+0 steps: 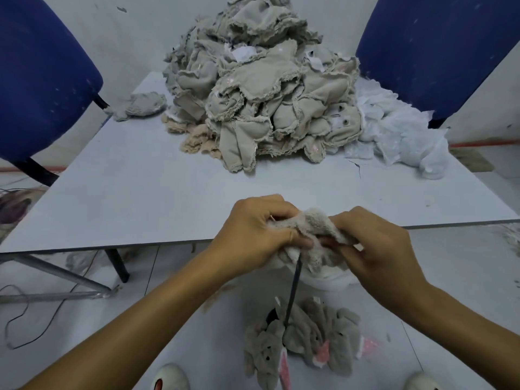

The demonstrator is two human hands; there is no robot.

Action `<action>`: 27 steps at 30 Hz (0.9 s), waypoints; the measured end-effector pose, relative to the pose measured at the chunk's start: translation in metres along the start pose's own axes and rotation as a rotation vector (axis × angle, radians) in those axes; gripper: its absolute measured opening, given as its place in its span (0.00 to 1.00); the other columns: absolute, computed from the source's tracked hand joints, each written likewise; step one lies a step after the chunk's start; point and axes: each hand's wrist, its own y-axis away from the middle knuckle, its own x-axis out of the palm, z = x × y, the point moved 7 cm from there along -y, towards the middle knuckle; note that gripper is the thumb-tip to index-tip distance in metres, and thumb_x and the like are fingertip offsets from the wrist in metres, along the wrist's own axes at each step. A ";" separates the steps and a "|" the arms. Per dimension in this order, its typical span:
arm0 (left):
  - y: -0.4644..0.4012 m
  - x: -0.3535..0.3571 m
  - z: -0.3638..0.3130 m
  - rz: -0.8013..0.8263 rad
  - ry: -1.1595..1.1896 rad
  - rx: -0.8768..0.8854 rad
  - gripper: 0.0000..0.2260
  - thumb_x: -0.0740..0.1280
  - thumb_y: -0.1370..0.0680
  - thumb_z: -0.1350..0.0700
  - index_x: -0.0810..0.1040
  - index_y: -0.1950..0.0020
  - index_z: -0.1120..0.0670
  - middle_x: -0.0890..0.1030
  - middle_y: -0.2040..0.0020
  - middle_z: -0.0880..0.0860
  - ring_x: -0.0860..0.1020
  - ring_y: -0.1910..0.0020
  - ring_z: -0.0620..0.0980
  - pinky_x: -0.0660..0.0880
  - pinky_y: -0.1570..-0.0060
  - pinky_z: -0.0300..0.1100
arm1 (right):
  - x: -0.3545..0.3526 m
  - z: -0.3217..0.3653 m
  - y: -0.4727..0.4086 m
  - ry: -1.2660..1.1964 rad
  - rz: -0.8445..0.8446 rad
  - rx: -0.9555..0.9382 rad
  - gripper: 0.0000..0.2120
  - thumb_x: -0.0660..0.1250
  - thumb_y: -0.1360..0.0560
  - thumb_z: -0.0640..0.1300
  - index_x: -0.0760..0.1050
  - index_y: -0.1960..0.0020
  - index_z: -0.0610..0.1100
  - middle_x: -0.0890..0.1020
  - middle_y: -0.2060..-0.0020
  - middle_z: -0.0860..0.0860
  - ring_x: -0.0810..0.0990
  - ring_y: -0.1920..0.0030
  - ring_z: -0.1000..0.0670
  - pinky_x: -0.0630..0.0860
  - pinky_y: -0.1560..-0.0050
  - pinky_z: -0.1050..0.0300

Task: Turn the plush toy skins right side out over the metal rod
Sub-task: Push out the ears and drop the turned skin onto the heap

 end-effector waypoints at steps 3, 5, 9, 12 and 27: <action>0.000 -0.010 -0.022 -0.127 -0.046 0.244 0.11 0.76 0.33 0.64 0.86 0.55 0.51 0.79 0.61 0.45 0.77 0.62 0.41 0.71 0.61 0.34 | -0.012 0.004 0.001 0.054 -0.125 -0.066 0.05 0.69 0.27 0.32 0.79 0.62 0.36 0.79 0.65 0.47 0.73 0.62 0.47 0.67 0.62 0.61; -0.001 -0.009 -0.019 -0.104 -0.103 0.228 0.13 0.73 0.33 0.64 0.85 0.53 0.48 0.78 0.60 0.46 0.77 0.61 0.43 0.72 0.60 0.35 | -0.005 0.004 -0.001 0.050 -0.082 -0.067 0.06 0.72 0.30 0.31 0.77 0.64 0.36 0.78 0.66 0.46 0.72 0.64 0.46 0.65 0.64 0.60; -0.003 -0.001 0.009 0.038 -0.048 0.006 0.10 0.78 0.32 0.61 0.86 0.55 0.49 0.77 0.62 0.48 0.76 0.62 0.46 0.73 0.58 0.45 | 0.010 -0.003 -0.006 -0.048 0.059 0.040 0.06 0.70 0.36 0.30 0.76 0.62 0.38 0.74 0.68 0.48 0.69 0.66 0.48 0.63 0.67 0.57; -0.008 -0.003 0.012 0.070 -0.050 0.014 0.09 0.77 0.33 0.56 0.85 0.55 0.45 0.75 0.64 0.46 0.75 0.64 0.42 0.70 0.60 0.39 | 0.011 -0.005 -0.007 -0.074 0.082 0.072 0.04 0.71 0.33 0.34 0.79 0.60 0.40 0.75 0.68 0.50 0.69 0.66 0.52 0.63 0.66 0.63; 0.001 0.018 0.022 0.226 -0.335 0.025 0.08 0.75 0.27 0.52 0.85 0.59 0.57 0.78 0.61 0.56 0.77 0.59 0.53 0.73 0.57 0.54 | 0.031 -0.006 -0.005 -0.062 0.278 0.068 0.08 0.72 0.26 0.44 0.77 0.63 0.46 0.69 0.69 0.57 0.68 0.70 0.52 0.69 0.73 0.52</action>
